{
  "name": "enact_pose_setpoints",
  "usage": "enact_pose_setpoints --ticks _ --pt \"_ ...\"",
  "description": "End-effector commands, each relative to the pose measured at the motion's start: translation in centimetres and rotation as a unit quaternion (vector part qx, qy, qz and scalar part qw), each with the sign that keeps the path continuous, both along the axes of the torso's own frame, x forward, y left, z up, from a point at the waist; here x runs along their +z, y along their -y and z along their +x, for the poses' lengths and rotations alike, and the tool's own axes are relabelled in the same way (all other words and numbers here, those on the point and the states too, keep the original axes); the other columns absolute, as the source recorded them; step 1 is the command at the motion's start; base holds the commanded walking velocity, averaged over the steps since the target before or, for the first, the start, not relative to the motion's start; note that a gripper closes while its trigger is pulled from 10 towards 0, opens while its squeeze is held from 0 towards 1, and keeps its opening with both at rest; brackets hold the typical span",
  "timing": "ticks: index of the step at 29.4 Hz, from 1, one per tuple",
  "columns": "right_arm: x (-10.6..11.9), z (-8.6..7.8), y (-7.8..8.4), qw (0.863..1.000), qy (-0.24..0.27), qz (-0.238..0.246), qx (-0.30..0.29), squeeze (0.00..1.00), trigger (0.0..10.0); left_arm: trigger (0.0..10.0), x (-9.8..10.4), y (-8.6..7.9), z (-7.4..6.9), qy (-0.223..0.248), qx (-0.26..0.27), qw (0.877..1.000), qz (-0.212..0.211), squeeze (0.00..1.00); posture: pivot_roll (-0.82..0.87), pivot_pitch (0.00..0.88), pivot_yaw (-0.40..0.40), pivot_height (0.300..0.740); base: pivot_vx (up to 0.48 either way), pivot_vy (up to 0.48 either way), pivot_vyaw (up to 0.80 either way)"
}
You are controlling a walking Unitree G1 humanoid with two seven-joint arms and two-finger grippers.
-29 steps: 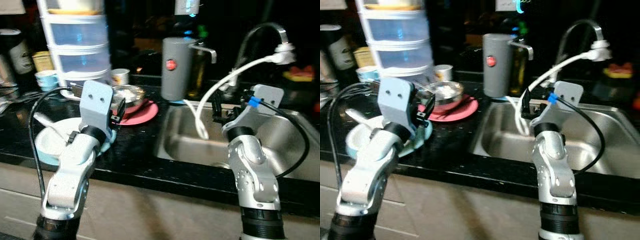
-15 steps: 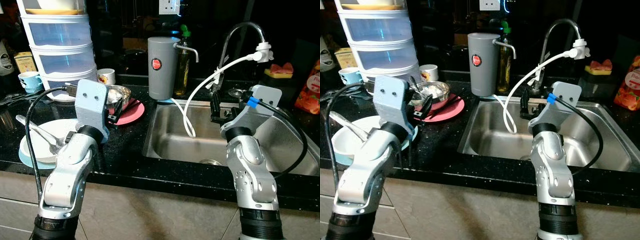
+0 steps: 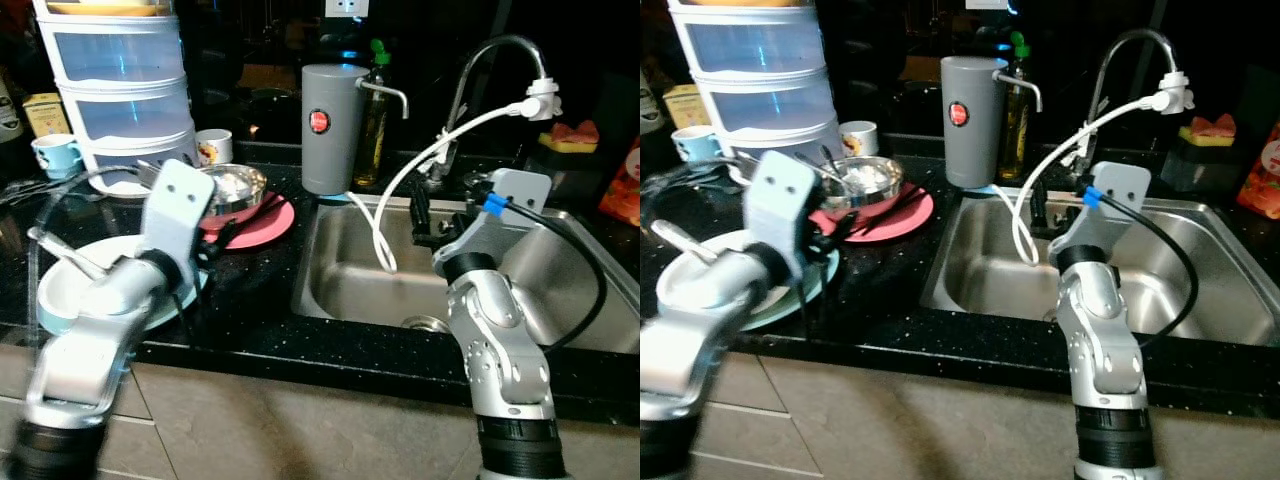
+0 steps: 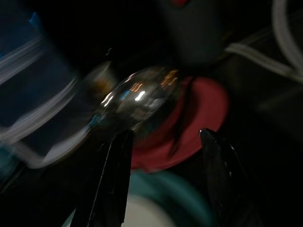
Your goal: Kitchen organization
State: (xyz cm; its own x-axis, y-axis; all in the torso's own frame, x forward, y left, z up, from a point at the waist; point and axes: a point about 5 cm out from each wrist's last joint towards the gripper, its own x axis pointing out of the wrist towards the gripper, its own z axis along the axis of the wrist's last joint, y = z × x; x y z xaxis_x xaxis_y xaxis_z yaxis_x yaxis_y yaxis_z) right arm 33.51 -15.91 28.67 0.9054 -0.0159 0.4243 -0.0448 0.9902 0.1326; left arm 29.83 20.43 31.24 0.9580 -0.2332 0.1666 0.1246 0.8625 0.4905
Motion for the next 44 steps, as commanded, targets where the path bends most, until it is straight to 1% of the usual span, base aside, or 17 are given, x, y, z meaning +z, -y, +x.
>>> enact_pose_setpoints --ticks 1,4,7,9,12,15,16,18,20,22,25,28,32,35,36,38,44 --pt "0.0 0.1 -0.3 1.0 -0.001 -0.004 0.012 0.0 10.0 10.0 -0.2 -1.6 -0.2 -0.033 0.036 0.999 -0.001 0.0 0.12 0.087 -0.039 0.74 0.0 0.0 0.0" --pt "0.1 0.2 -0.4 1.0 0.0 -0.007 0.017 0.0 10.0 10.0 -0.3 -3.1 -0.8 -0.061 0.044 0.997 0.019 0.0 0.12 0.087 -0.039 0.74 0.0 0.0 0.0" --pt "0.1 0.3 -0.4 1.0 -0.001 -0.011 0.021 0.0 10.0 10.0 0.2 -4.0 -1.8 -0.054 0.008 0.997 0.06 0.0 0.13 0.094 -0.049 0.74 0.0 0.0 0.0" --pt "0.1 0.3 -0.4 1.0 -0.001 -0.013 0.023 0.0 10.0 10.0 0.6 -4.8 -1.9 -0.044 0.031 0.996 0.064 0.0 0.13 0.095 -0.049 0.74 0.0 0.0 0.0" --pt "0.1 0.3 -0.5 1.0 0.0 -0.014 0.025 0.0 10.0 10.0 1.0 -5.8 -1.7 -0.033 0.09 0.995 0.025 0.0 0.13 0.095 -0.049 0.74 0.0 0.0 0.0" --pt "0.1 0.4 -0.5 1.0 -0.001 -0.014 0.027 0.0 10.0 10.0 1.3 -7.2 -1.0 0.003 0.206 0.976 -0.071 0.0 0.14 0.1 -0.051 0.74 0.0 0.0 0.0" --pt "0.1 0.4 -0.6 0.999 -0.001 -0.013 0.03 0.0 10.0 10.0 0.9 -6.9 -0.4 0.008 0.227 0.966 -0.122 0.0 0.14 0.1 -0.052 0.74 0.0 0.0 0.0" --pt "0.1 0.4 -0.7 0.999 -0.001 -0.014 0.03 0.0 10.0 10.0 0.6 -6.5 0.0 0.004 0.23 0.963 -0.141 0.0 0.14 0.098 -0.055 0.74 0.0 0.0 0.0" --pt "0.2 0.5 -0.8 0.999 0.002 -0.025 0.039 0.0 10.0 10.0 -0.3 -4.9 1.1 -0.008 0.225 0.957 -0.184 0.0 0.13 0.092 -0.055 0.74 0.0 0.0 0.0" --pt "0.3 0.5 -0.8 0.999 0.003 -0.031 0.043 0.0 10.0 10.0 -0.5 -4.4 1.3 -0.011 0.224 0.955 -0.195 0.0 0.13 0.092 -0.055 0.74 0.0 0.0 0.0" --pt "0.7 0.4 -1.1 0.992 0.007 -0.103 0.068 0.0 10.0 10.0 -1.1 -1.8 2.3 -0.022 0.205 0.953 -0.223 0.0 0.11 0.084 -0.045 0.74 0.0 0.0 0.0" --pt "-0.1 0.8 0.2 0.984 -0.036 -0.174 0.03 0.0 10.0 10.0 -0.9 -0.3 2.7 -0.013 0.202 0.955 -0.218 0.0 0.1 0.08 -0.044 0.74 0.0 0.0 0.0" --pt "-1.0 0.9 2.1 0.977 -0.086 -0.191 0.032 0.0 10.0 10.0 -0.4 -1.4 2.6 0.012 0.261 0.937 -0.231 0.0 0.1 0.075 -0.041 0.74 0.0 0.0 0.0" --pt "-1.3 0.3 2.1 0.967 -0.091 -0.219 0.092 0.0 10.0 10.0 -0.5 -3.0 2.0 0.028 0.314 0.92 -0.234 0.0 0.1 0.074 -0.045 0.74 0.0 0.0 0.0" --pt "-1.3 0.3 2.1 0.967 -0.091 -0.219 0.092 0.0 10.0 10.0 -0.5 -3.0 2.0 0.028 0.314 0.92 -0.234 0.0 0.1 0.074 -0.045 0.74 0.0 0.0 0.0" --pt "-1.1 -0.1 2.0 0.963 -0.08 -0.226 0.126 0.0 10.0 10.0 -1.2 -3.7 1.9 0.018 0.332 0.91 -0.246 0.0 0.1 0.071 -0.049 0.74 0.0 0.0 0.0" --pt "-0.3 -0.1 1.9 0.962 -0.069 -0.221 0.145 0.0 10.0 10.0 -2.8 -3.8 2.3 -0.018 0.345 0.892 -0.291 0.0 0.1 0.07 -0.052 0.74 0.0 0.0 0.0"
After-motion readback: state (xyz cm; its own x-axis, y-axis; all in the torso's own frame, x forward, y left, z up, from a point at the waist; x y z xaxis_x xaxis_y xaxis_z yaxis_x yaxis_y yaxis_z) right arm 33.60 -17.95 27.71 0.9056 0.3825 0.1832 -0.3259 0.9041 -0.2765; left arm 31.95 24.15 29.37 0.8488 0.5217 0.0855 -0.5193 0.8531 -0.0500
